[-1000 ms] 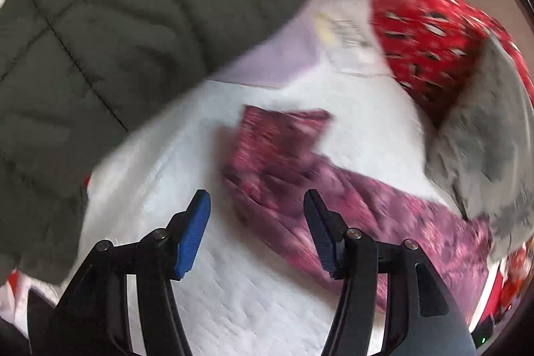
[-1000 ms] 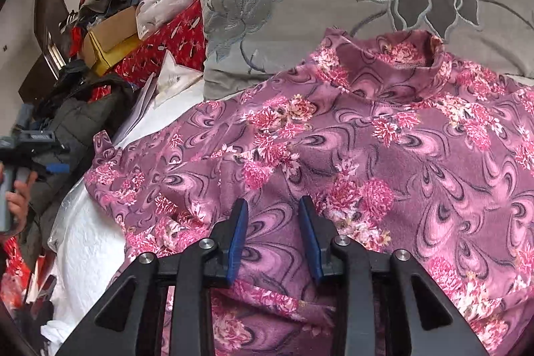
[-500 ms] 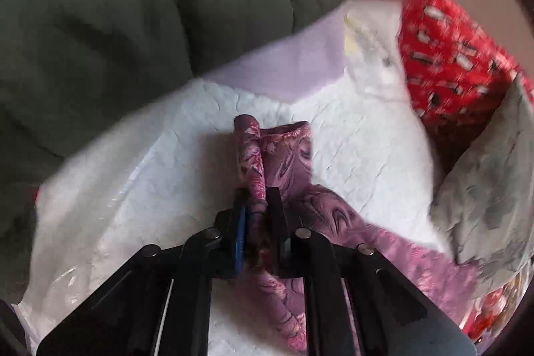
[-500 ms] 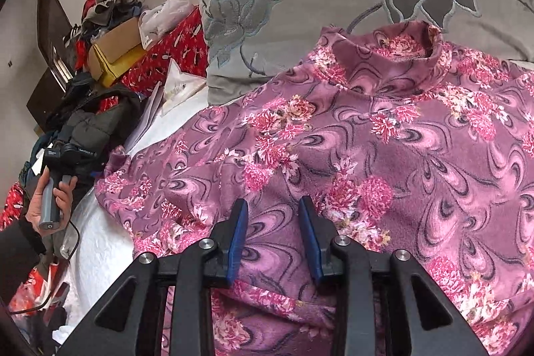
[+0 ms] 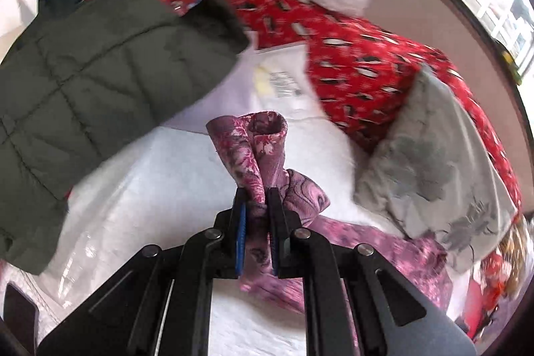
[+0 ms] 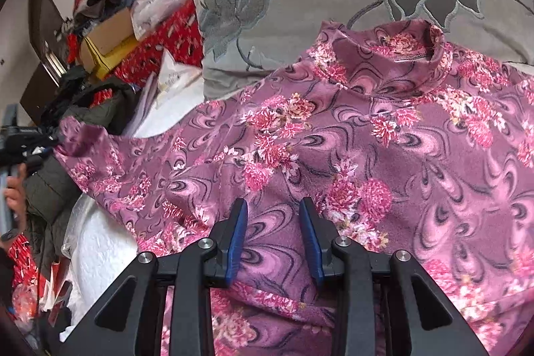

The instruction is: Fold small clothes

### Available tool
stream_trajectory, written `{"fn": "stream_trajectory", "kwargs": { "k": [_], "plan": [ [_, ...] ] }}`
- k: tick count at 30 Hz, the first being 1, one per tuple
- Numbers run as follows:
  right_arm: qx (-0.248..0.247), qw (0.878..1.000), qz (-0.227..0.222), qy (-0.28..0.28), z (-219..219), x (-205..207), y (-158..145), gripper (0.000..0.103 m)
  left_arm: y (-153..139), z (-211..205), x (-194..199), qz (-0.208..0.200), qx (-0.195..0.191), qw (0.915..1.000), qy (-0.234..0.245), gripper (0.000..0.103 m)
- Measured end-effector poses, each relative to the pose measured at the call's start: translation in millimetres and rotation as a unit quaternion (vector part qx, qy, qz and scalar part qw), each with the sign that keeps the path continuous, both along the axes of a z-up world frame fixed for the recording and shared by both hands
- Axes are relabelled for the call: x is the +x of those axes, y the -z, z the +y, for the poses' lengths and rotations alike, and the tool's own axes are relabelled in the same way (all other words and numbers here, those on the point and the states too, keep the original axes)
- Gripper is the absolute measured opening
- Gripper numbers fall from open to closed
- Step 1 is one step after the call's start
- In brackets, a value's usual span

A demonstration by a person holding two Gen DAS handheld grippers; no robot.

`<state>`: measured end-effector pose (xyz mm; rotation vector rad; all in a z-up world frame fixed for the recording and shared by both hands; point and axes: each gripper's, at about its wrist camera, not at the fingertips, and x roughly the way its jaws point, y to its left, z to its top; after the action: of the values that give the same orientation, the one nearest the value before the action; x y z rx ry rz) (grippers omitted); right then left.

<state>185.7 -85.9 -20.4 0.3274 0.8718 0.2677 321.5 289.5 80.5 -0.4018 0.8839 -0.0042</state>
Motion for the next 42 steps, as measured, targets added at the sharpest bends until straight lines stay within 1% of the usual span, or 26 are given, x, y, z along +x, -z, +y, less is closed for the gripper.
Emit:
{"fn": "stream_trajectory", "kwargs": {
  "k": [3, 5, 6, 9, 14, 16, 19, 20, 21, 23, 25, 26, 28, 30, 32, 36, 39, 41, 42],
  "plan": [
    [-0.004, 1.000, 0.013, 0.005, -10.2, -0.9, -12.1, 0.044, -16.9, -23.2, -5.8, -0.012, 0.006, 0.9997, 0.022, 0.009],
    [-0.022, 1.000, 0.010, 0.013, -23.4, -4.5, -20.8, 0.051, -24.9, -39.1, -7.4, -0.017, 0.009, 0.9991, 0.037, 0.009],
    [-0.032, 0.999, 0.010, 0.018, -32.7, -6.5, -24.1, 0.052, -29.5, -45.9, -12.8, -0.019, 0.010, 0.9988, 0.044, 0.009],
    [-0.063, 0.997, 0.020, 0.040, -61.6, -11.7, -26.7, 0.053, -38.0, -76.1, -20.0, -0.026, 0.008, 0.9974, 0.066, 0.009],
    [-0.134, 0.987, 0.037, 0.081, -112.5, -25.8, -21.2, 0.053, -45.3, -125.8, -31.1, -0.032, 0.004, 0.9939, 0.105, 0.009],
    [-0.152, 0.983, 0.042, 0.097, -132.9, -33.7, -15.6, 0.053, -47.3, -148.5, -36.8, -0.035, 0.003, 0.9917, 0.124, 0.009],
    [-0.151, 0.981, 0.054, 0.114, -157.2, -43.2, -1.9, 0.055, -49.0, -179.6, -44.5, -0.037, 0.006, 0.9884, 0.147, 0.009],
    [-0.144, 0.982, 0.046, 0.113, -160.7, -46.9, 0.6, 0.055, -49.0, -190.7, -46.9, -0.037, 0.007, 0.9871, 0.156, 0.009],
    [-0.140, 0.984, 0.026, 0.109, -162.0, -52.7, 1.9, 0.056, -47.9, -202.5, -49.6, -0.036, 0.009, 0.9858, 0.164, 0.009],
    [-0.146, 0.984, 0.008, 0.101, -160.2, -58.8, 6.9, 0.065, -42.7, -224.7, -54.1, -0.027, 0.006, 0.9835, 0.179, 0.009],
    [-0.164, 0.982, -0.013, 0.092, -153.3, -64.5, 10.4, 0.071, -34.1, -248.6, -58.5, -0.016, 0.005, 0.9810, 0.193, 0.009],
    [-0.171, 0.981, -0.016, 0.090, -151.4, -64.5, 11.4, 0.074, -28.3, -260.6, -60.4, -0.009, 0.007, 0.9797, 0.200, 0.009],
    [-0.174, 0.981, -0.018, 0.085, -149.1, -62.4, 12.1, 0.076, -16.7, -282.2, -64.5, 0.002, 0.013, 0.9770, 0.213, 0.009],
    [-0.163, 0.983, -0.020, 0.083, -150.9, -63.2, 12.5, 0.077, -1.8, -305.0, -70.0, 0.014, 0.022, 0.9741, 0.225, 0.009],
    [-0.150, 0.985, -0.023, 0.082, -154.2, -65.1, 12.3, 0.078, 17.4, -327.9, -74.3, 0.035, 0.028, 0.9703, 0.238, 0.009],
    [-0.148, 0.986, -0.026, 0.079, -152.4, -65.0, 12.7, 0.080, 49.4, -362.7, -83.2, 0.065, 0.057, 0.9623, 0.258, 0.009],
    [-0.147, 0.986, -0.027, 0.077, -151.3, -64.6, 14.2, 0.082, 68.0, -374.3, -90.2, 0.086, 0.081, 0.9539, 0.276, 0.010],
    [-0.145, 0.986, -0.027, 0.077, -152.1, -65.3, 14.3, 0.082, 71.6, -370.4, -92.5, 0.093, 0.082, 0.9512, 0.283, 0.012],
    [-0.144, 0.986, -0.027, 0.077, -152.3, -65.7, 14.3, 0.082, 71.6, -363.0, -93.6, 0.100, 0.072, 0.9508, 0.284, 0.012]
  ]
}}
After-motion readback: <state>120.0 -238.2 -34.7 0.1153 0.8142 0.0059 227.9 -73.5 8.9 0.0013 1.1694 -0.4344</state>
